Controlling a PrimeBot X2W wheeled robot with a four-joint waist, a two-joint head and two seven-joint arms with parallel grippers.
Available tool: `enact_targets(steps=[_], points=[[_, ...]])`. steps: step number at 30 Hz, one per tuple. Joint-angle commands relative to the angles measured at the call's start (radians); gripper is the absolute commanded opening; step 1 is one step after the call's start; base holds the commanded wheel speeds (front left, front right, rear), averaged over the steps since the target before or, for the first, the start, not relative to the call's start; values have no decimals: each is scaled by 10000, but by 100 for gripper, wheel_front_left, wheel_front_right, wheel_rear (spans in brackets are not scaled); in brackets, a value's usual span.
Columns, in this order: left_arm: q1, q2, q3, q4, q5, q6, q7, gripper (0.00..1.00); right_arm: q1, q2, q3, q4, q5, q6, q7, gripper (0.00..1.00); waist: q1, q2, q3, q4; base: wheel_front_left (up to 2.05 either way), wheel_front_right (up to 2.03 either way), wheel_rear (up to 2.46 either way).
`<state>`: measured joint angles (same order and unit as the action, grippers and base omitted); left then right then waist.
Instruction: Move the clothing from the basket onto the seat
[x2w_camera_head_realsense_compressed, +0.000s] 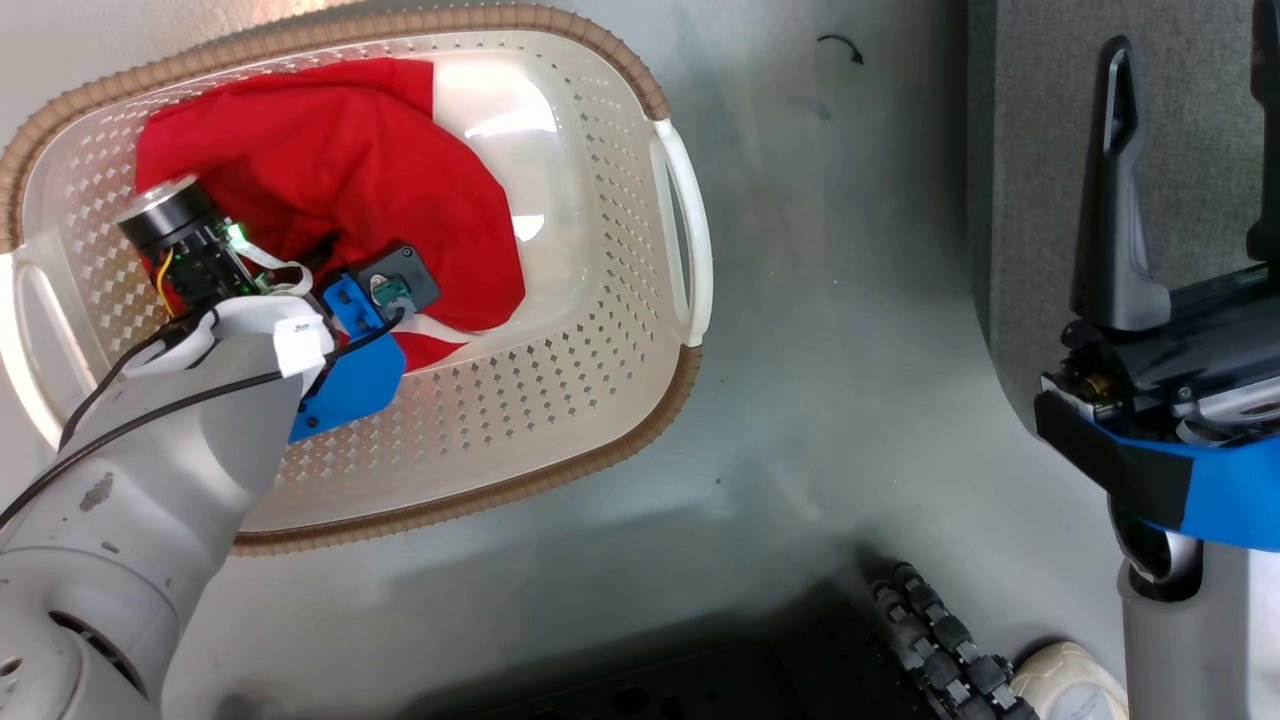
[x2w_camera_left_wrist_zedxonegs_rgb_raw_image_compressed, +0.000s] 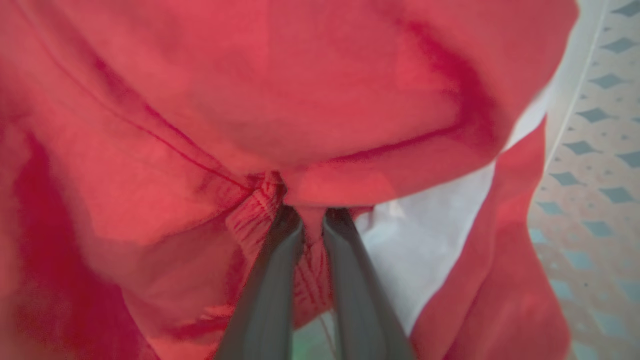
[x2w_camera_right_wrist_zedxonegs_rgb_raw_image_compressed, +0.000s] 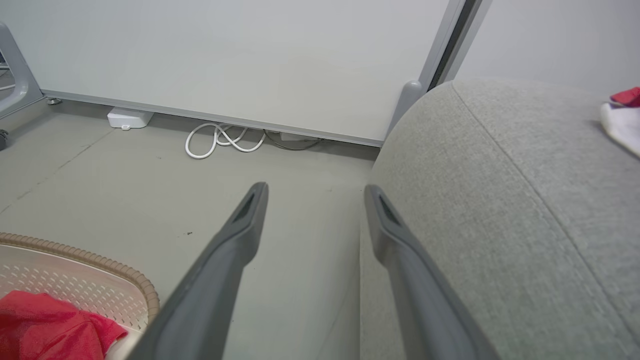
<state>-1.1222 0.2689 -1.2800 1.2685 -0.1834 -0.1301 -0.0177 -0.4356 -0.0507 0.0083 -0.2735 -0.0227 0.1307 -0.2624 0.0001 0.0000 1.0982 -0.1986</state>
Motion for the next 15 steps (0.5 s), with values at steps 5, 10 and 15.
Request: enact_targets(steps=[5,10,15], points=[[-268,-122,-24,36,-109,-2,-335,0,-183,6,-20,48,28,1,-38,100,-1,0,-97,68,0,0,0],[-262,-442,79,34,-566,-3,-977,0,-380,6,-110,187,-120,1,-38,100,-1,0,-493,340,0,0,0],[48,-714,278,80,-975,-3,-1610,0,-519,4,-14,457,-199,1,-38,100,-1,0,-1221,633,0,0,0]])
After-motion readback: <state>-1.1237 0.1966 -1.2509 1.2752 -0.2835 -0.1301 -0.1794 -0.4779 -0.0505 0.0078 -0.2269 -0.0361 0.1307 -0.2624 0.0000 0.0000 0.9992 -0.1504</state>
